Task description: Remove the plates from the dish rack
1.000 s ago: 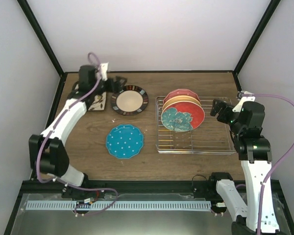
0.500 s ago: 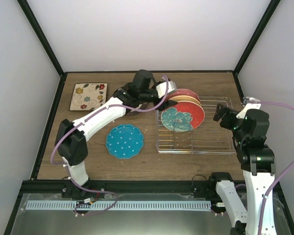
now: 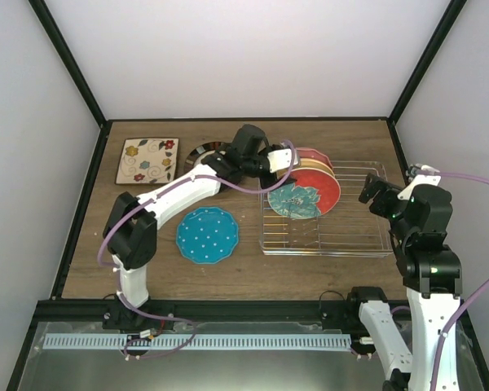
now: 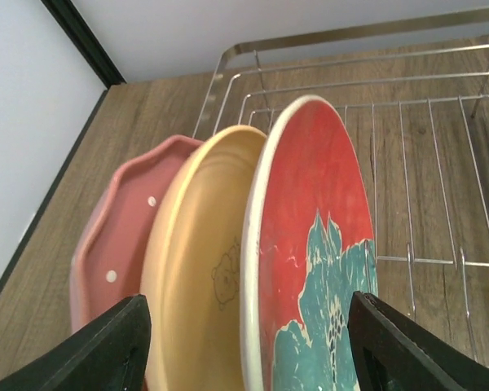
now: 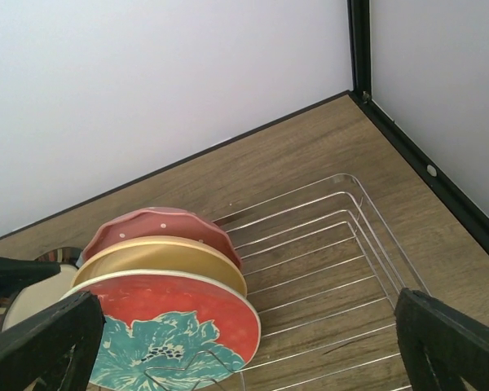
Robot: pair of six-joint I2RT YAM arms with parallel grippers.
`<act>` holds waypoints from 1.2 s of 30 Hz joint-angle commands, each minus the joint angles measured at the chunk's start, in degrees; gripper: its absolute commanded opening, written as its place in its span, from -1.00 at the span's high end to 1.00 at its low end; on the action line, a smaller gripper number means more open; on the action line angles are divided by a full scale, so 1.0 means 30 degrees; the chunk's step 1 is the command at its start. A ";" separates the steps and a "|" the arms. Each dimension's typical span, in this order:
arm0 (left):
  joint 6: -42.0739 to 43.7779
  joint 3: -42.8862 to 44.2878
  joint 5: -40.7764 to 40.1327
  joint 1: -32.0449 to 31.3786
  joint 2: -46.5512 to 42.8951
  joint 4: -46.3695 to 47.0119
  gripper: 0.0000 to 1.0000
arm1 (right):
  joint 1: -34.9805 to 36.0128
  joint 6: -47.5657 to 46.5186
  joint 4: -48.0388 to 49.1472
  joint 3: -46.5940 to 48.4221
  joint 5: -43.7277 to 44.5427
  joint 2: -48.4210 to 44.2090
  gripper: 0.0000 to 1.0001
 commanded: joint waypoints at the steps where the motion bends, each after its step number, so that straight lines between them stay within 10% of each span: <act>1: 0.0949 0.0295 0.0040 -0.0258 0.0686 0.0311 -0.33 | 0.0119 0.0147 -0.0636 0.0974 0.0735 -0.0182 -1.00; 19: 0.1162 0.1001 -0.0025 -0.0801 0.2009 0.0174 0.92 | 0.0134 0.0040 -0.1056 0.1185 0.1568 -0.0147 -1.00; 36: -0.3582 0.4702 -0.0057 -0.0703 -0.1015 0.1361 0.92 | 0.0134 0.0242 -0.0677 0.0835 0.1240 -0.0253 -1.00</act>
